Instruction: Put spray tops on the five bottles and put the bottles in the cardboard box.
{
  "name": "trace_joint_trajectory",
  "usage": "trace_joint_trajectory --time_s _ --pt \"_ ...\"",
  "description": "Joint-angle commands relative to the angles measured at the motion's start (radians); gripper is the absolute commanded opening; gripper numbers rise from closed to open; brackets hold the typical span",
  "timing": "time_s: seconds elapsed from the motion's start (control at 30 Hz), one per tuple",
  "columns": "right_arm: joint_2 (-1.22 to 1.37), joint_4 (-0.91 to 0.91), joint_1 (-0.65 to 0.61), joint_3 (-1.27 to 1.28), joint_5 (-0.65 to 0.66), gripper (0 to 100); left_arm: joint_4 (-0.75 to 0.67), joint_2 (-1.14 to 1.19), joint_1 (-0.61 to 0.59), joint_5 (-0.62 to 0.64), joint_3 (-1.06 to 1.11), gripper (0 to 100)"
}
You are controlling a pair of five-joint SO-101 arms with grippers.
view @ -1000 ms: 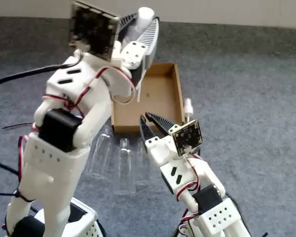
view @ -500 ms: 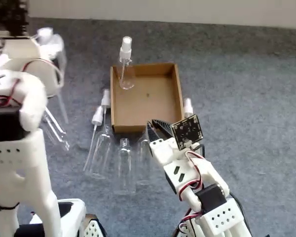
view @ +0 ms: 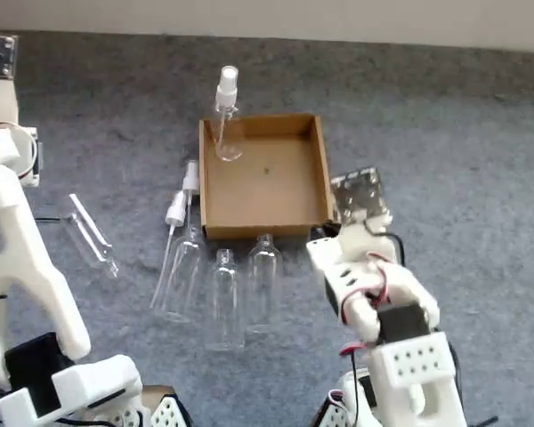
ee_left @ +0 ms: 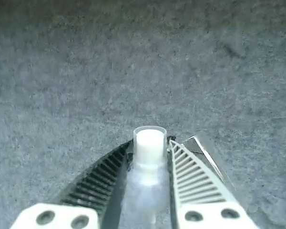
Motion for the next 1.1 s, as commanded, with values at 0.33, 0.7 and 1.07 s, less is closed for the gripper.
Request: trace_joint_trajectory --time_s 0.33,0.7,1.07 --pt "0.478 0.529 -0.384 -0.498 -0.163 11.2 0.0 0.007 -0.012 -0.009 -0.005 1" --pt "0.647 0.315 -0.515 -0.429 -0.466 30.3 0.003 0.005 -0.016 -0.009 -0.005 1" --pt "0.852 0.168 -0.539 -0.414 -0.489 30.3 0.0 -0.002 -0.016 -0.055 -0.005 1"
